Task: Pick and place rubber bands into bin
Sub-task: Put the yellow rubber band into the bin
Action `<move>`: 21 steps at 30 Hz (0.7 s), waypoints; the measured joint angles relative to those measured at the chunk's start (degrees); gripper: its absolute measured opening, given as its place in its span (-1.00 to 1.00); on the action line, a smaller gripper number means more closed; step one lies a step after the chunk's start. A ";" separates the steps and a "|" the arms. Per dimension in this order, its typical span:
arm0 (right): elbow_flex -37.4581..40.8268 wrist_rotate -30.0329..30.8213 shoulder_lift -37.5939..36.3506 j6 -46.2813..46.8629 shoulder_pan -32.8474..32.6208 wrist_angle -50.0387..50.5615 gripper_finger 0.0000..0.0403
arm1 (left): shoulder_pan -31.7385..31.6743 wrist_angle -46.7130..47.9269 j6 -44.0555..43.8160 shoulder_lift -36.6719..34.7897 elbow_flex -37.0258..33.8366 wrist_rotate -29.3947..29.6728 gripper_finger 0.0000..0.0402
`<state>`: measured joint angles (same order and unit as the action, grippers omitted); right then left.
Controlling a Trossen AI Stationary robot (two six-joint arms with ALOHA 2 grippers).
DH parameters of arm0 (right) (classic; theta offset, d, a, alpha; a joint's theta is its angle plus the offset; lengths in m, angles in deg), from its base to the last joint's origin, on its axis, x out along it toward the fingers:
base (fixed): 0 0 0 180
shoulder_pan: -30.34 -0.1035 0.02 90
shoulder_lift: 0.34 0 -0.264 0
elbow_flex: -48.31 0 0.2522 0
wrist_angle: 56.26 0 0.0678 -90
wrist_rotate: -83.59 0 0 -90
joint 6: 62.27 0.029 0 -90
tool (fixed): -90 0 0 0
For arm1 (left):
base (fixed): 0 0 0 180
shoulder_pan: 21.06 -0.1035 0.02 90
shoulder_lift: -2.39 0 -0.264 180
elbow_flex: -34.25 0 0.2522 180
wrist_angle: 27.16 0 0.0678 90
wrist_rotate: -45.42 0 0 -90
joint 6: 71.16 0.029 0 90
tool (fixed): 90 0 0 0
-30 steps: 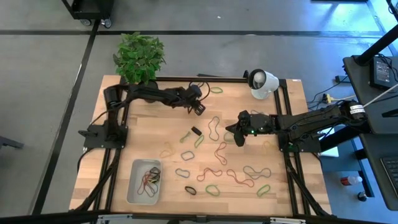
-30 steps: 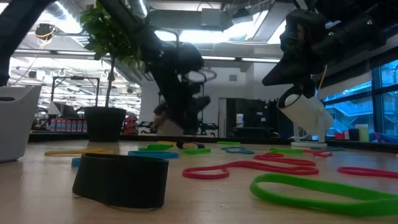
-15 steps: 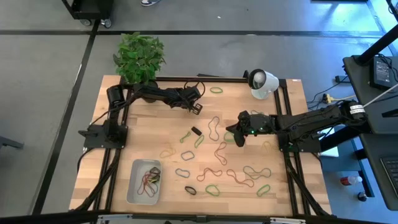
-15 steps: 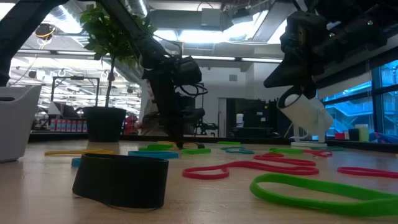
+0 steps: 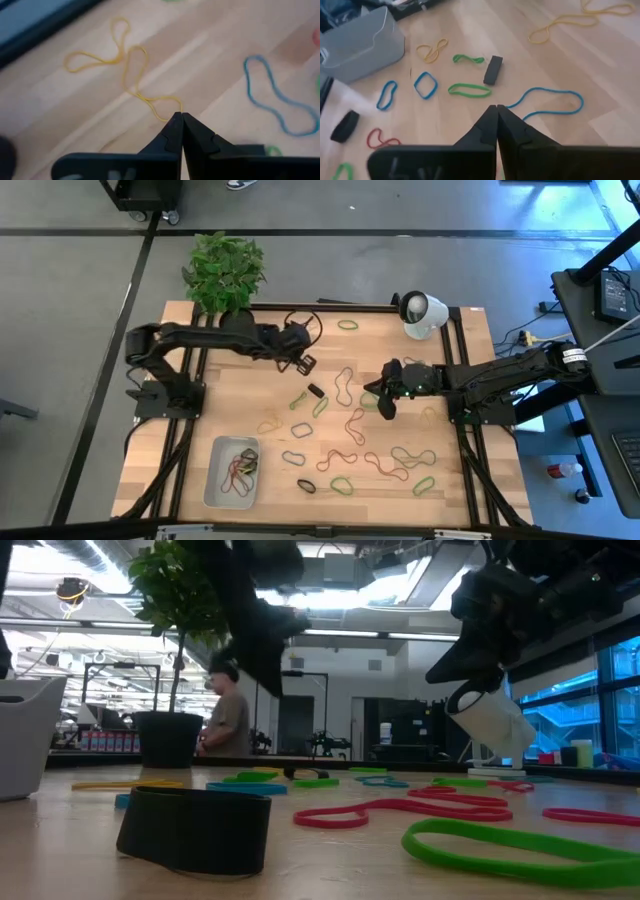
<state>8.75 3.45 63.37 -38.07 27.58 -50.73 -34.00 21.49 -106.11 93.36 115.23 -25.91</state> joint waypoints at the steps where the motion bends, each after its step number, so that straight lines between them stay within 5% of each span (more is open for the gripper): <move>1: 0.00 0.00 0.00 -0.92 0.00 0.01 -0.96 | 0.66 0.03 -2.11 -0.89 -0.01 1.67 -0.99; 8: 0.00 0.03 0.00 -4.86 0.02 0.10 -0.96 | 1.42 -0.54 -13.31 -0.46 0.01 2.26 -0.94; 21: 0.00 -5.43 0.00 -2.11 0.00 1.01 -0.96 | -5.00 -10.72 -15.44 15.50 0.01 -2.15 -0.41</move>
<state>8.75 -1.98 63.37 -40.18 27.58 -49.72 -39.00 10.78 -121.55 108.85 115.24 -28.06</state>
